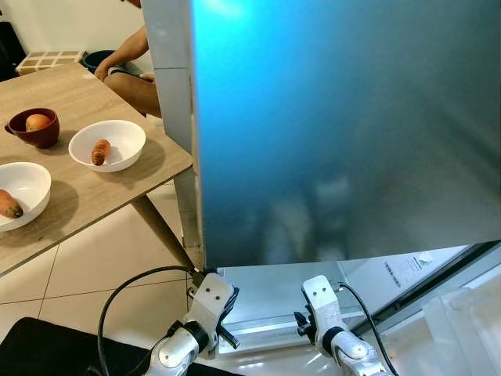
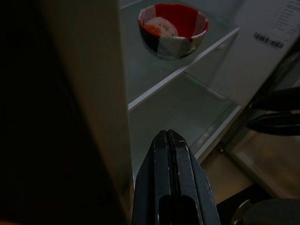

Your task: Restocking fridge

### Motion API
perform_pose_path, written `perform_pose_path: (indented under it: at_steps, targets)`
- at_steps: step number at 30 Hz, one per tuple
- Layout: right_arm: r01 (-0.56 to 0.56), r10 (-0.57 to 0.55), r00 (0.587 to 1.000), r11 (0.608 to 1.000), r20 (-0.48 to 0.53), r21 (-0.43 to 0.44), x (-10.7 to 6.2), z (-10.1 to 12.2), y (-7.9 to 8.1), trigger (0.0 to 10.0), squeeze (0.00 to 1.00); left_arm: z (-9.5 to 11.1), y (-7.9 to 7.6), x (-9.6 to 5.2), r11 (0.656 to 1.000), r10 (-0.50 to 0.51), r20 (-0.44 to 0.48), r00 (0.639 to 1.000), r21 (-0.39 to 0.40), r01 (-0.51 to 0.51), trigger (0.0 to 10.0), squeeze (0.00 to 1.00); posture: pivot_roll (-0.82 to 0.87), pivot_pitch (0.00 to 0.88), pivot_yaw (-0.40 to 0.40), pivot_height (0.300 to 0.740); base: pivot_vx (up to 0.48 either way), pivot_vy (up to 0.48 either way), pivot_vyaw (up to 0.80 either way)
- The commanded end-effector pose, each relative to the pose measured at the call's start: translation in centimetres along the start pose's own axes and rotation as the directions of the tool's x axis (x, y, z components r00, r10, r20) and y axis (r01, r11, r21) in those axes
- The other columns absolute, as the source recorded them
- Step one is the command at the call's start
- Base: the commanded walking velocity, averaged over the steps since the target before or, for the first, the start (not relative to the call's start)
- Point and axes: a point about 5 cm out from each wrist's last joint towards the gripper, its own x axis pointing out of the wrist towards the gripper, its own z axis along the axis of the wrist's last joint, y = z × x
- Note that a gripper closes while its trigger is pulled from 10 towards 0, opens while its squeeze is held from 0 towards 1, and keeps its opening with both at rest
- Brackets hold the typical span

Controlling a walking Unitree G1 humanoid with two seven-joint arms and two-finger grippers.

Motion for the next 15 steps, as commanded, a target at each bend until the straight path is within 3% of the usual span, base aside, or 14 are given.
perform_pose_path:
  at_steps: [1, 7, 9, 15]
  targets:
    - [-0.014, 0.015, 0.999, 0.999, -0.038, 0.042, -0.46, -1.22, -0.04, 10.0, 0.0, 1.05, -0.6, 0.48, 0.998, -0.065, 0.039, 0.997, 0.025, 0.064, 10.0, 0.0, -0.11, 0.109, -0.066, 0.716, 0.0, 0.0, 0.0]
    - [-0.017, 0.018, 0.999, 0.999, -0.027, 0.033, -0.51, -1.23, 0.06, 10.0, 0.0, 1.9, -1.14, 0.64, 0.992, -0.124, 0.077, 0.989, 0.025, 0.122, 10.0, 0.0, -0.11, 0.109, -0.066, 0.736, 0.0, 0.0, 0.0]
    - [0.026, -0.026, 0.997, 1.0, -0.068, 0.001, -0.53, -1.67, -0.03, 10.0, 0.0, 1.82, -1.27, 0.64, 0.991, -0.133, 0.07, 0.989, 0.027, 0.131, 10.0, 0.0, -0.11, 0.109, -0.066, 0.736, 0.0, 0.0, 0.0]
    - [0.006, -0.005, 0.994, 1.0, -0.111, 0.007, -0.56, -2.21, 0.37, 10.0, 0.0, 1.4, -0.82, 0.52, 0.997, -0.083, 0.051, 0.995, 0.006, 0.083, 10.0, 0.0, -0.11, 0.11, -0.066, 0.736, 0.0, 0.0, 0.0]
